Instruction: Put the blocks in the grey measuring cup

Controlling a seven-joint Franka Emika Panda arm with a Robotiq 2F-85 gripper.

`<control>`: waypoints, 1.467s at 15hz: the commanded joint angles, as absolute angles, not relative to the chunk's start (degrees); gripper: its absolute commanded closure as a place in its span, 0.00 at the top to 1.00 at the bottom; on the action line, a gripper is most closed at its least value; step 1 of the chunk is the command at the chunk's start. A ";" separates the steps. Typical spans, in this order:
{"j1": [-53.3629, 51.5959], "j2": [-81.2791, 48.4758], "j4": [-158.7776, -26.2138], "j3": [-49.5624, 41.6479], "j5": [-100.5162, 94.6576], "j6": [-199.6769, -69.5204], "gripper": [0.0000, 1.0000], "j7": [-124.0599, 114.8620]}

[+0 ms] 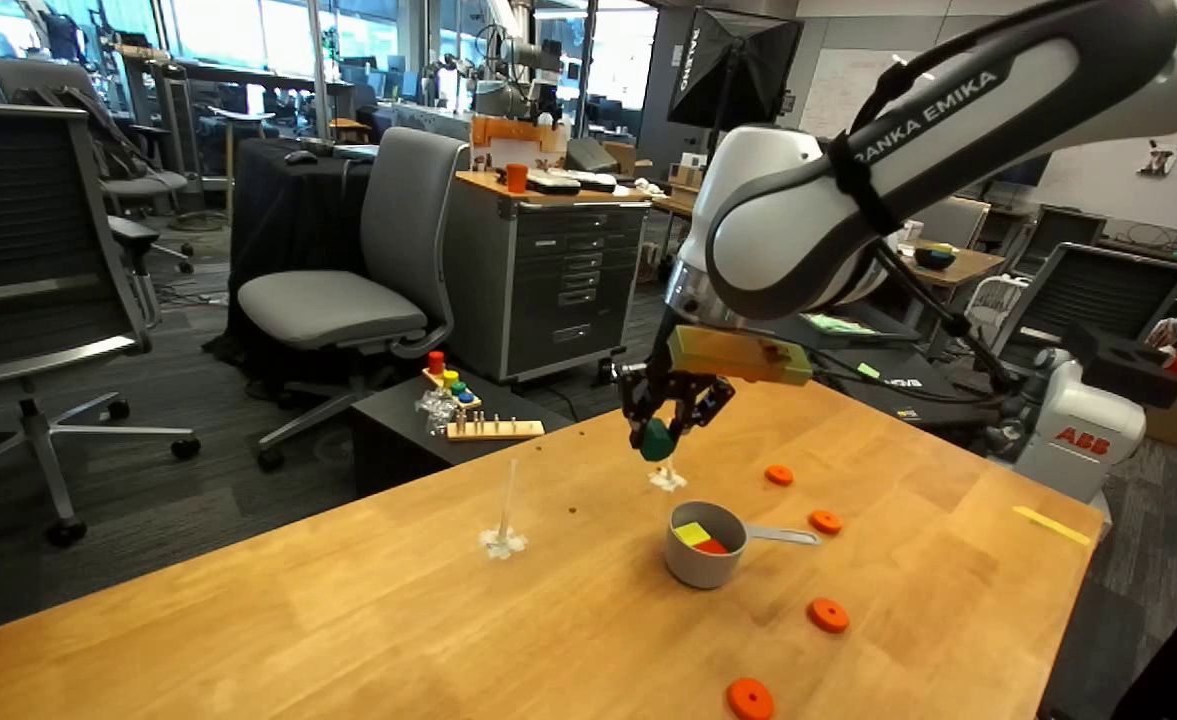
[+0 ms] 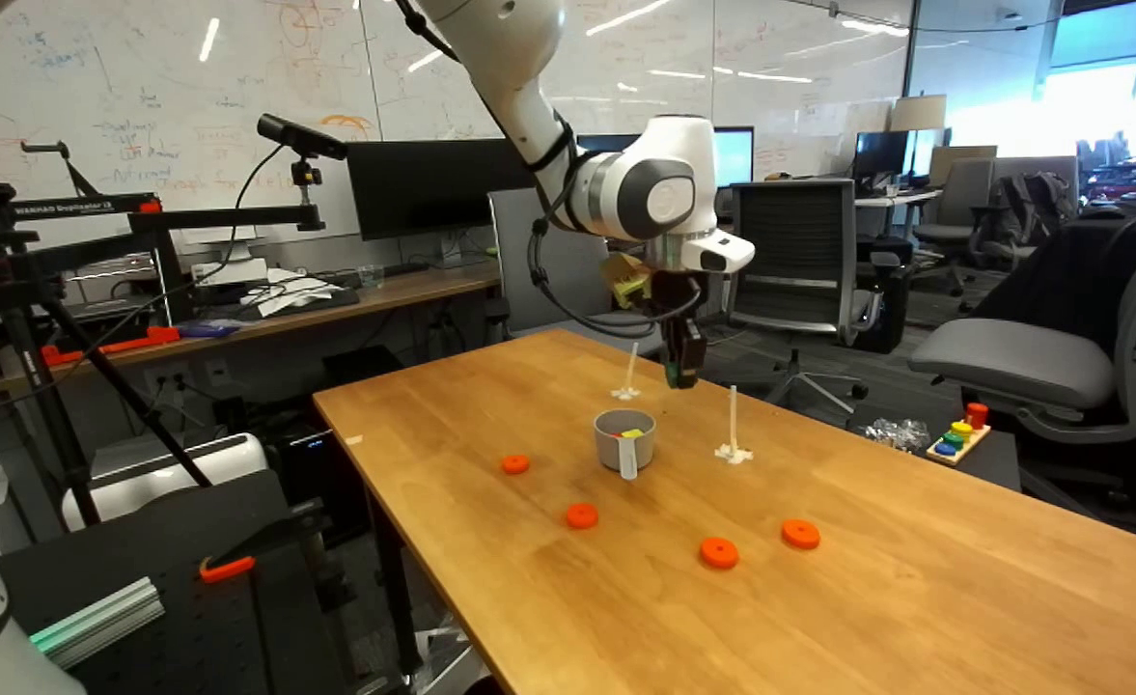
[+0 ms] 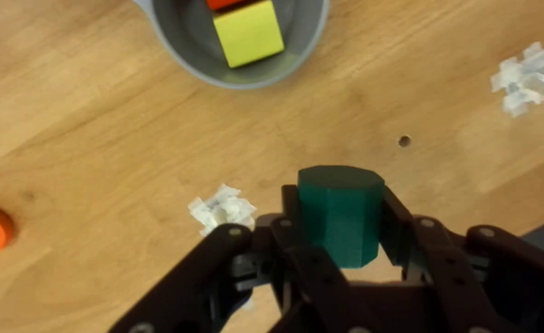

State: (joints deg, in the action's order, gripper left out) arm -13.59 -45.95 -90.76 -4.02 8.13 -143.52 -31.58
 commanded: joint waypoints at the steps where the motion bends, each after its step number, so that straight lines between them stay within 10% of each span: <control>1: -15.02 -40.40 -94.90 -3.90 7.68 -146.15 0.18 -33.20; 22: -14.52 -33.43 -114.79 -1.58 11.69 -158.47 0.18 -36.18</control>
